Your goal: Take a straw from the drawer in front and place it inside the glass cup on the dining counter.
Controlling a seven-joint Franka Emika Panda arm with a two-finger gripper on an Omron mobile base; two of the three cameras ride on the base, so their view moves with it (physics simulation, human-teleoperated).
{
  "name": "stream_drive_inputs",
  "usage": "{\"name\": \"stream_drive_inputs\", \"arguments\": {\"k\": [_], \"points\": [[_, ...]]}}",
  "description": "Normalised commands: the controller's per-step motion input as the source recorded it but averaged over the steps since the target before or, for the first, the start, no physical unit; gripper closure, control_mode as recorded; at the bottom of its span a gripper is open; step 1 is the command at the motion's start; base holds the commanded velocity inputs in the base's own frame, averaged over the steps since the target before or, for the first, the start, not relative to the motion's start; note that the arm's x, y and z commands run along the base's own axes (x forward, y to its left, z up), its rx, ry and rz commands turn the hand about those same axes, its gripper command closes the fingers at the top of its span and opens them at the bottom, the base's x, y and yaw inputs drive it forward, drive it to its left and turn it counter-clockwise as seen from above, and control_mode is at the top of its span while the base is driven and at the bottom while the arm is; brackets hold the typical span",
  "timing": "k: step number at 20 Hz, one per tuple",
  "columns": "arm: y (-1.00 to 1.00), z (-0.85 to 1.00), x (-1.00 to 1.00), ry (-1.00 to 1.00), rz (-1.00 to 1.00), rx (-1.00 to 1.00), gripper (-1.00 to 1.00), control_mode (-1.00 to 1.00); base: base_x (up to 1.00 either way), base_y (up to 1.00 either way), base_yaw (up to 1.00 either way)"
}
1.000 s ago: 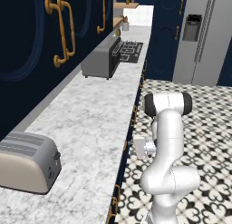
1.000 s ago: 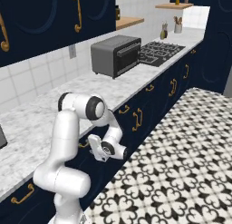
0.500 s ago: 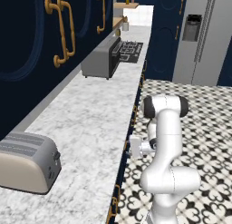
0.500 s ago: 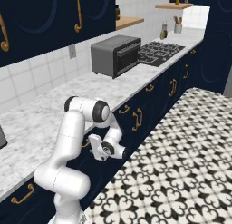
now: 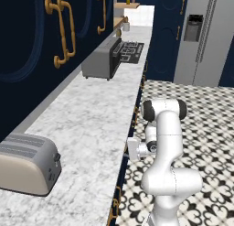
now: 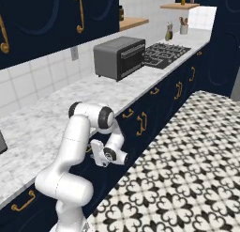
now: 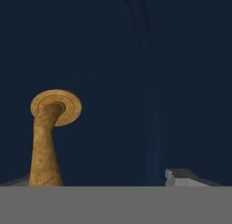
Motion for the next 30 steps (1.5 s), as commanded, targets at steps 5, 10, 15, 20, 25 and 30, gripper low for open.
{"name": "stream_drive_inputs", "arguments": {"k": [5,10,15,20,25,30], "points": [[0.11,-0.22,0.16,0.06,0.0,0.01,1.0,-1.0,0.0,0.0,0.0],[0.0,-0.05,0.0,0.06,0.0,0.0,1.0,-1.0,0.0,0.0,0.0],[-0.03,-0.01,-0.24,0.0,-0.05,0.0,1.0,-1.0,0.0,0.0,0.0],[-0.26,0.05,-0.74,-0.04,-0.07,0.03,1.0,-1.0,0.0,0.0,0.0],[-0.45,0.2,-0.97,-0.12,-0.01,0.05,1.0,-1.0,0.0,0.0,0.0],[-0.53,0.35,-0.86,-0.15,0.0,0.01,1.0,-1.0,0.0,0.0,0.0]]}}
